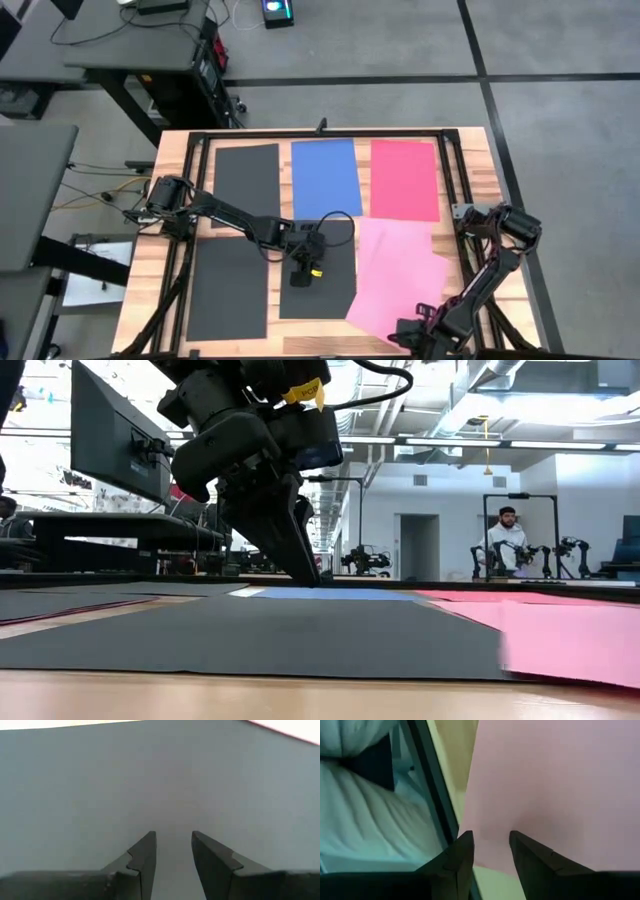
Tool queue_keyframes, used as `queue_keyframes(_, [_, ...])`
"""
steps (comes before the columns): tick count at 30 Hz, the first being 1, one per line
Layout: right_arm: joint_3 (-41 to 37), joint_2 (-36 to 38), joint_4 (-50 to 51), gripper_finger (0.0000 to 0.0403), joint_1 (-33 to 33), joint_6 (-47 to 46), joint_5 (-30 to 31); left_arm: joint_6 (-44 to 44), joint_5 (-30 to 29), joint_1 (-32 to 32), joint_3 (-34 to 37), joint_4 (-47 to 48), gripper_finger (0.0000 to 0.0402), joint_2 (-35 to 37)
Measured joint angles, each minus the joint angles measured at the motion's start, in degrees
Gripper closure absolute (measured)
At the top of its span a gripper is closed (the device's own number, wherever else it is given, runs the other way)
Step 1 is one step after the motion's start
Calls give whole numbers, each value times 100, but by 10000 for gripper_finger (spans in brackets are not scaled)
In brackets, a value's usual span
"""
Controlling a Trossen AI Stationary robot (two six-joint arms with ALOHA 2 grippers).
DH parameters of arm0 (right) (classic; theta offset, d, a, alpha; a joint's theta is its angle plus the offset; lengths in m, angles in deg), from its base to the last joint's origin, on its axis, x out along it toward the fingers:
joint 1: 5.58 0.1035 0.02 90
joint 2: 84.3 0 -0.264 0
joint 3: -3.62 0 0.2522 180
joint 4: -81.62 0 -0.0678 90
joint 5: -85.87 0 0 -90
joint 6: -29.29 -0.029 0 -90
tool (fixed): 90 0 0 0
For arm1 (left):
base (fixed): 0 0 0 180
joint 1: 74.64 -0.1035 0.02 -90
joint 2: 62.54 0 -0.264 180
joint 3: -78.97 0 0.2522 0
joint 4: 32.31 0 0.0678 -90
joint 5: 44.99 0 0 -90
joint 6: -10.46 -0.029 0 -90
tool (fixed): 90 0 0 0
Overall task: Organize paper
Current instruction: Stack the pink paper on top of the pink paper
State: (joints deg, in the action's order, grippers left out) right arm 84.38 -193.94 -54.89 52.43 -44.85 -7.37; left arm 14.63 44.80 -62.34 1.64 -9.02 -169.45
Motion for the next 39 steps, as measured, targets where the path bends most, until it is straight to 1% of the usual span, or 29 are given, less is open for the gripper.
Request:
queue_keyframes(3, [-12, 49, 22, 280, 40, -155, -179, 0, -1, 0, 0, -2, 292, 0])
queue_keyframes(5, [-33, 159, 71, 280, 42, -255, -70, -2, 0, 0, 0, -2, 292, 0])
queue_keyframes(7, [-55, 364, 136, 280, 51, -259, 476, -2, 0, 0, 0, -1, 292, 0])
queue_keyframes(9, [-31, 669, 169, 280, 57, -270, 1191, -2, -1, 0, 0, -2, 292, 0])
queue_keyframes(11, [-15, 916, 614, 280, 55, -656, 1949, -2, -1, 0, 0, 1, 292, 0])
queue_keyframes(13, [-31, 1081, 1480, 280, 42, -1624, 2585, -2, -2, 0, 0, 1, 292, 0])
queue_keyframes(14, [-33, 1148, 1908, 280, 7, -2259, 2776, -2, -2, 0, 0, 1, 292, 0])
queue_keyframes(15, [-33, 1206, 2305, 280, -40, -2780, 2824, -2, -1, 0, 0, 1, 292, 0])
queue_keyframes(17, [-31, 1248, 2998, 278, -176, -3106, 2643, -2, 0, 0, 0, -2, 292, 0])
queue_keyframes(21, [-143, 1156, 3885, 256, -510, -3119, 2084, -4, -1, 0, 0, -3, 292, 0])
queue_keyframes(25, [-288, 1110, 4076, 215, -866, -2697, 1489, -4, -1, 0, 0, 2, 292, 0])
queue_keyframes(27, [-291, 1113, 3990, 191, -975, -2650, 1358, -4, 1, 0, 0, -2, 292, 0])
queue_keyframes(31, [-289, 1146, 3414, 155, -916, -2646, 1338, -31, 1, 3, 0, 3, 292, -2])
queue_keyframes(35, [-353, 1207, 3539, 148, -620, -3084, 1368, -46, 1, 39, 0, -2, 292, -2])
queue_keyframes(37, [-649, 1503, 3531, 147, -423, -3577, 1500, -48, 1, 54, 0, -2, 292, -2])
queue_keyframes(39, [-1095, 1988, 3159, 147, -200, -4142, 1863, -48, 1, 60, 0, -23, 292, -4])
